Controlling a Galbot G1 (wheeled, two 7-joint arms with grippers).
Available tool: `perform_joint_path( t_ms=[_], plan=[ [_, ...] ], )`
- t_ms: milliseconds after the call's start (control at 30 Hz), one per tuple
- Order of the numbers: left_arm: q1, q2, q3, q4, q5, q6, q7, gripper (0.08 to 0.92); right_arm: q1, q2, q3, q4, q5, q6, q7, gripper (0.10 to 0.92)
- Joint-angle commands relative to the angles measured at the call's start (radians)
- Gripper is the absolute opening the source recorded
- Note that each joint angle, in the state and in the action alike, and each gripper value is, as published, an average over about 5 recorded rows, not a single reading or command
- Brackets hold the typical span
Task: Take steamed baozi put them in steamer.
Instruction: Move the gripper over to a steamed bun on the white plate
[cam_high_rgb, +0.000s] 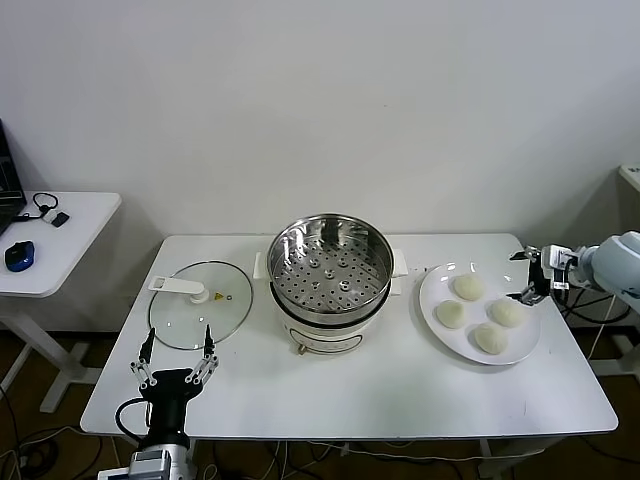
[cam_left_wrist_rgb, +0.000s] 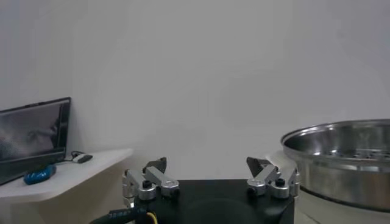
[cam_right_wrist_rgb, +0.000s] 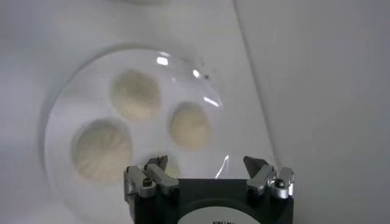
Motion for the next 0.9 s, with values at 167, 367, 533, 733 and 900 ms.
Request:
perform_joint_path(
  t_ms=[167, 367, 533, 733, 900],
  plan=[
    [-0.009, 0.018, -0.008, 0.021, -0.02, -0.001, 0.0, 0.823, 0.252, 0.2, -0.296, -0.306, 0.021, 0.089, -0.086, 0.823],
    [-0.012, 0.025, -0.017, 0.03, -0.03, -0.001, 0.0, 0.823, 0.285, 0.35, -0.336, -0.486, 0.033, 0.163, -0.122, 0.823],
    [-0.018, 0.028, -0.023, 0.04, -0.036, 0.0, 0.003, 0.823, 0.287, 0.449, -0.342, -0.625, 0.035, 0.216, -0.157, 0.823],
    [-0.028, 0.034, -0.029, 0.054, -0.043, 0.0, 0.008, 0.823, 0.28, 0.525, -0.35, -0.745, 0.022, 0.265, -0.186, 0.823],
    [-0.035, 0.039, -0.03, 0.062, -0.049, 0.0, 0.013, 0.823, 0.273, 0.565, -0.336, -0.805, 0.01, 0.292, -0.196, 0.823]
  ],
)
